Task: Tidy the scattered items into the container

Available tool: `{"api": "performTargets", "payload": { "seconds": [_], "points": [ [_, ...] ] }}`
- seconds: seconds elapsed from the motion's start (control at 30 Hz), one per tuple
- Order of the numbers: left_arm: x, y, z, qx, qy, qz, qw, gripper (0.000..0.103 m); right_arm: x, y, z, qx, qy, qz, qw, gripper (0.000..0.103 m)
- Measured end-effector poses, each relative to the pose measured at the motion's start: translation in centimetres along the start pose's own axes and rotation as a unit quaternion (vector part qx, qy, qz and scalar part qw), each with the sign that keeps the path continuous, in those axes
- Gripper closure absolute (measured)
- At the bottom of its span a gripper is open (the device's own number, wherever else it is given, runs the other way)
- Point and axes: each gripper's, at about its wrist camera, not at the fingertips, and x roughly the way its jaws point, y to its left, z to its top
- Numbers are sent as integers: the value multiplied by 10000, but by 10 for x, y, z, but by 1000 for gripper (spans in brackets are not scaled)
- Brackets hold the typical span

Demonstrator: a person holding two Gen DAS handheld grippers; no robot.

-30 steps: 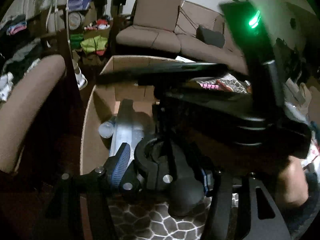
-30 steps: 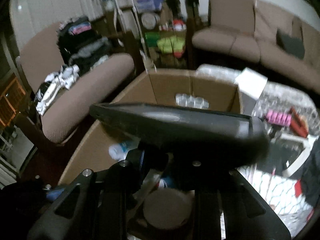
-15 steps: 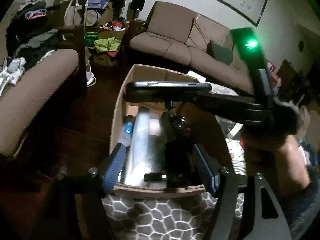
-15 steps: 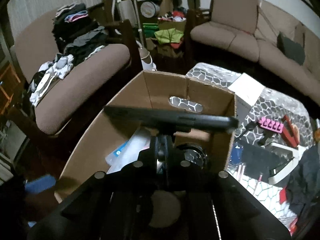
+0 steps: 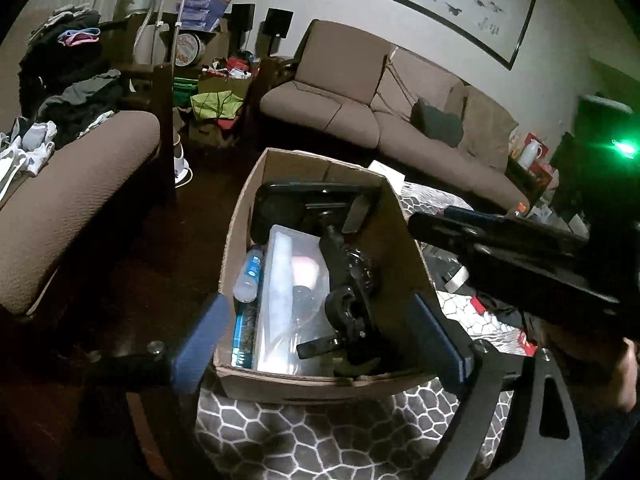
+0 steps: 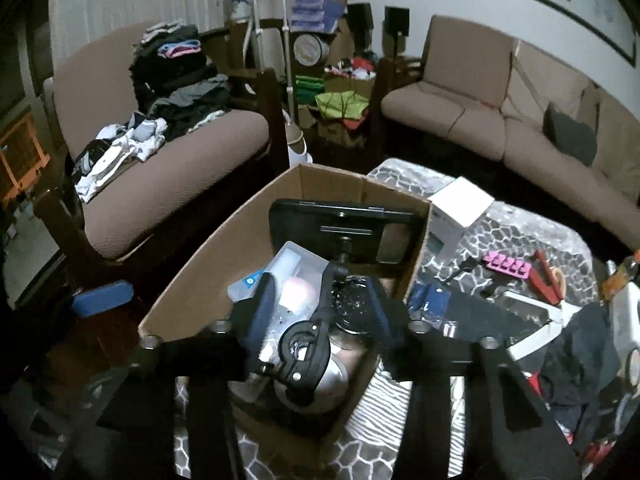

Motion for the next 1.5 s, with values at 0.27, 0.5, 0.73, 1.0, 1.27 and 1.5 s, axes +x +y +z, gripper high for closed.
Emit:
{"api": "performTargets", "payload": {
  "seconds": [0.27,0.5,0.73,1.0,1.27,1.5],
  "points": [
    [-9,-20,-14,469,-133,179,9987,10,-63,0,-21,-174,-377,-110,9991,49],
    [-14,-45,-30,682,-203,37,9975,10,-115,-25,-53,-81,-577,-284,9979,45],
    [-17,-97,-52,1015,-522,-156,9933,10,-143,-99,-107,562,-610,-549,9950,43],
    [16,-156,-62,1338,-108,-603,9891,10,-160,-200,-168,1650,-552,-714,9822,42],
    [59,-200,-73,1516,230,-614,9863,10,-168,-250,-223,2008,-157,-839,9759,43],
    [95,-209,-99,1625,667,-834,9809,10,-160,-262,-251,2112,323,-839,9733,43]
  ]
}}
